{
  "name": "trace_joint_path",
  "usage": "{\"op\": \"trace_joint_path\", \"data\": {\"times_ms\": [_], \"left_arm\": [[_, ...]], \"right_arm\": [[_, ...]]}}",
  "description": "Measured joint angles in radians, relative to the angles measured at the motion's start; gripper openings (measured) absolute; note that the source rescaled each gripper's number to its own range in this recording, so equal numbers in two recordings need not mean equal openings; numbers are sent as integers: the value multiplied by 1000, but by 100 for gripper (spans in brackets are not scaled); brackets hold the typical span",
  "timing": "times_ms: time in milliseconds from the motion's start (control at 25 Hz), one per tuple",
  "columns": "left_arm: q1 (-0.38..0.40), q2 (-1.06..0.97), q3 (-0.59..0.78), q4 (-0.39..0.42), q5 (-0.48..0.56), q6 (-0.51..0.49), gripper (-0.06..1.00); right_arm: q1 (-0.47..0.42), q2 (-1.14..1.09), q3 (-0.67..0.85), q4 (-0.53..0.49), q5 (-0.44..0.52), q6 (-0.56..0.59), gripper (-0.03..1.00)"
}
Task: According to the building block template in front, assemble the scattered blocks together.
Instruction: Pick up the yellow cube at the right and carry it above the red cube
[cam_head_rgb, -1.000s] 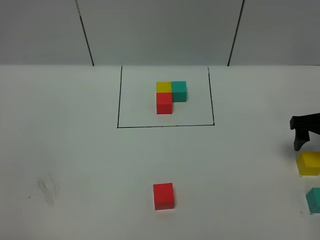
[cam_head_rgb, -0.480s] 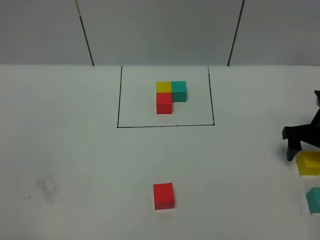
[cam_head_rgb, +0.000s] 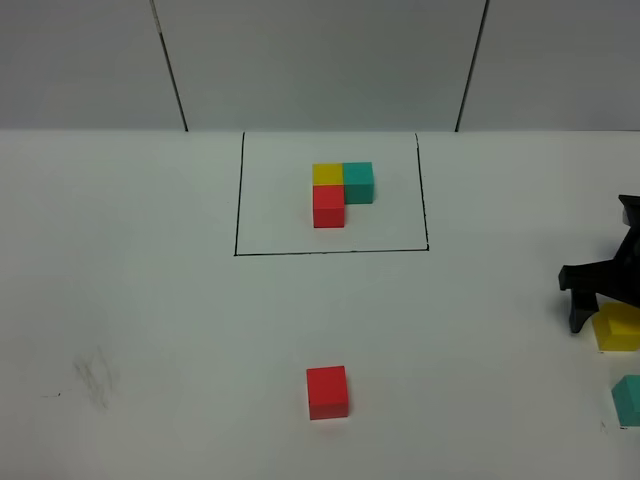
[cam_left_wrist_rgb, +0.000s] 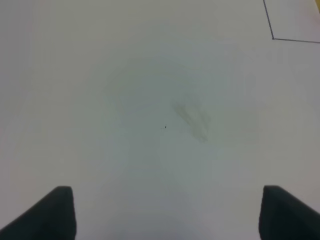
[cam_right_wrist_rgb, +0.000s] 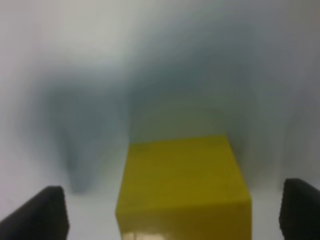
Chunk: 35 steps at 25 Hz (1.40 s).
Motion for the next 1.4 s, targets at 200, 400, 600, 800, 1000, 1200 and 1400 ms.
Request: {"op": "trace_joint_path", "data": {"times_ms": [200,400,600,800,1000,1200,1400], "left_arm": [[0,0,0,0,0,0,76],[0,0,0,0,0,0,76],[0,0,0,0,0,0,76],[0,0,0,0,0,0,76],[0,0,0,0,0,0,76],[0,0,0,0,0,0,76],[0,0,0,0,0,0,76]], "right_arm": [[0,2,0,0,-7,-3,50],[0,5,0,0,-9,-3,20],[0,5,0,-13,-26,-10,20],[2,-21,0,-24,-19,-73,20],[51,-133,0,-29,54,-253,20],[139,-201,0,-32,114,-424,20],[227,-211,-25,-23,128,-429,20]]}}
